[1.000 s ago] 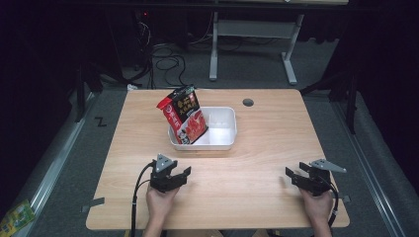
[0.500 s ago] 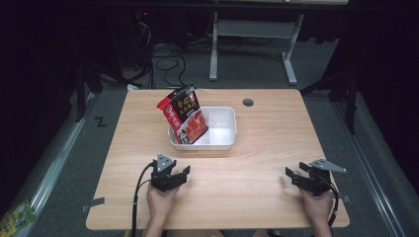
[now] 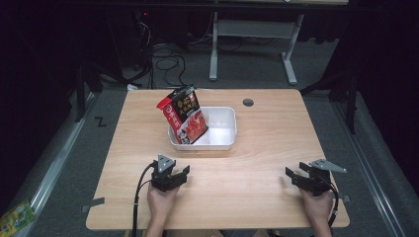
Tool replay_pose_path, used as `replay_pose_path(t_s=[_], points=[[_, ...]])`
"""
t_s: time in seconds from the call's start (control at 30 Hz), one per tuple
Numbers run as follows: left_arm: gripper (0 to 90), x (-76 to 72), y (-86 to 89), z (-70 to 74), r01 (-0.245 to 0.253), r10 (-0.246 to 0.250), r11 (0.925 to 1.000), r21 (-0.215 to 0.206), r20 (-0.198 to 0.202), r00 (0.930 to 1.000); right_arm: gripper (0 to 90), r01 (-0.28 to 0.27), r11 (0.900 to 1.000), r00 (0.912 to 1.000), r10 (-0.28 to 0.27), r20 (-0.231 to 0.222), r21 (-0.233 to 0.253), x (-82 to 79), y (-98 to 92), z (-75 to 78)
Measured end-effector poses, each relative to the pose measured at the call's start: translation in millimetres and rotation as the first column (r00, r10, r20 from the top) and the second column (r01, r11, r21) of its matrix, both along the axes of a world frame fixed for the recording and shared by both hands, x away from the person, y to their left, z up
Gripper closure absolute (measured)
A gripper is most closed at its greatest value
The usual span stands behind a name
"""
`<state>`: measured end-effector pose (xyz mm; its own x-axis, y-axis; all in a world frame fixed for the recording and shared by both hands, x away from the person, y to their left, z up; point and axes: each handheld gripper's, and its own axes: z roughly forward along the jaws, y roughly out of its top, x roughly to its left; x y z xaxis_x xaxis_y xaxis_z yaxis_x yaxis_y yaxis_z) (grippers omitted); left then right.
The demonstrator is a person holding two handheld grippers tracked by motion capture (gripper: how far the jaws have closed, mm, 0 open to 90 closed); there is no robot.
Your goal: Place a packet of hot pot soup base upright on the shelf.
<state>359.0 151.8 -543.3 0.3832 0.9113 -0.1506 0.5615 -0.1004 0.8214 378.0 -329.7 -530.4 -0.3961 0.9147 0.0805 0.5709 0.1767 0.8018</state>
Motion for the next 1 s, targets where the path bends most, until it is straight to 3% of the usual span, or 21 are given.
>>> replay_pose_path(t_s=[0.53, 0.83, 1.0], points=[[40.2, 1.0, -0.2, -3.9, -0.011, 0.011, 0.9999, 0.004, -0.010, 0.9999, 33.8, -0.003, 1.000, 1.0000, 0.003, 0.003, -0.003, 0.1, -0.2, 0.0], [36.9, 1.9, -2.6, -4.1, -0.019, 0.020, 0.9991, 0.039, -0.028, 0.9994, 33.7, -0.001, 1.000, 1.0000, 0.001, 0.001, 0.001, -0.3, 0.1, -0.1], [36.1, 0.2, -0.5, -4.5, -0.029, 0.030, 0.9994, 0.019, -0.032, 0.9991, 33.6, -0.003, 1.000, 1.0000, 0.003, -0.003, 0.000, -1.4, 1.2, -0.1]])
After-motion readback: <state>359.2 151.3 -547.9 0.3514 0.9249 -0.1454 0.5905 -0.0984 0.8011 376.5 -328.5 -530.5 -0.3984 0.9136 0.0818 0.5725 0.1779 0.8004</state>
